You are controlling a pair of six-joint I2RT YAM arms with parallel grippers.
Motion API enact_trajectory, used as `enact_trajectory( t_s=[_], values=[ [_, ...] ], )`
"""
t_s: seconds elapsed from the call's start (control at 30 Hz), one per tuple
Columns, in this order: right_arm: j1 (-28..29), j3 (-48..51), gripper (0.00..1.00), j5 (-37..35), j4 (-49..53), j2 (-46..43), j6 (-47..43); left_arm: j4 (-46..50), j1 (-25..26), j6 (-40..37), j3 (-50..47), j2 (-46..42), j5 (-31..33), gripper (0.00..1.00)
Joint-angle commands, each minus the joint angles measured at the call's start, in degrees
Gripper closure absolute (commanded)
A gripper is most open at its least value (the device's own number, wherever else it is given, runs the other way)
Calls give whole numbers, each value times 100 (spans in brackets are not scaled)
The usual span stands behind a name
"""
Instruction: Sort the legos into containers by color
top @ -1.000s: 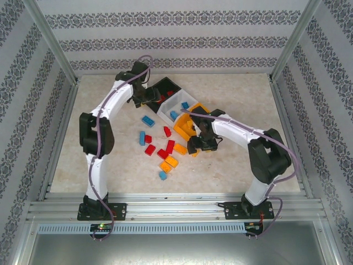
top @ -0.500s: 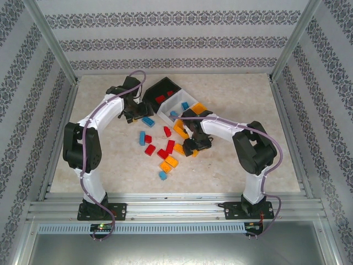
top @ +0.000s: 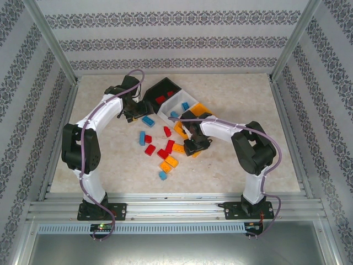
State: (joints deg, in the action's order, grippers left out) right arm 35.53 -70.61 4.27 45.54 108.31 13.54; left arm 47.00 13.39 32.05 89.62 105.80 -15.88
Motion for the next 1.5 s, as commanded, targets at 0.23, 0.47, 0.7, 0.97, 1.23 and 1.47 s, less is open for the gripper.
enact_trajectory(
  t_s=[0.23, 0.47, 0.7, 0.97, 1.23, 1.47],
  values=[
    [-80, 388, 52, 106, 552, -1383, 607, -148, -38, 42, -24, -145, -45, 30],
    [-631, -273, 52, 608, 728, -1696, 903, 28, -39, -142, -84, -291, 9, 30],
    [-1182, -1632, 50, 675, 889, -918, 764, 366, 63, -497, -463, -733, 307, 29],
    [-1336, -2862, 49, 517, 1167, 278, 413, 322, 643, -321, -1568, -1359, 507, 29],
    [-1445, -3308, 47, 438, 1272, 903, 213, -80, 1489, 255, -2250, -1386, 427, 29],
    [-1556, -3251, 36, 433, 1291, 762, 219, -214, 1897, 389, -2115, -941, 306, 29]
  ],
)
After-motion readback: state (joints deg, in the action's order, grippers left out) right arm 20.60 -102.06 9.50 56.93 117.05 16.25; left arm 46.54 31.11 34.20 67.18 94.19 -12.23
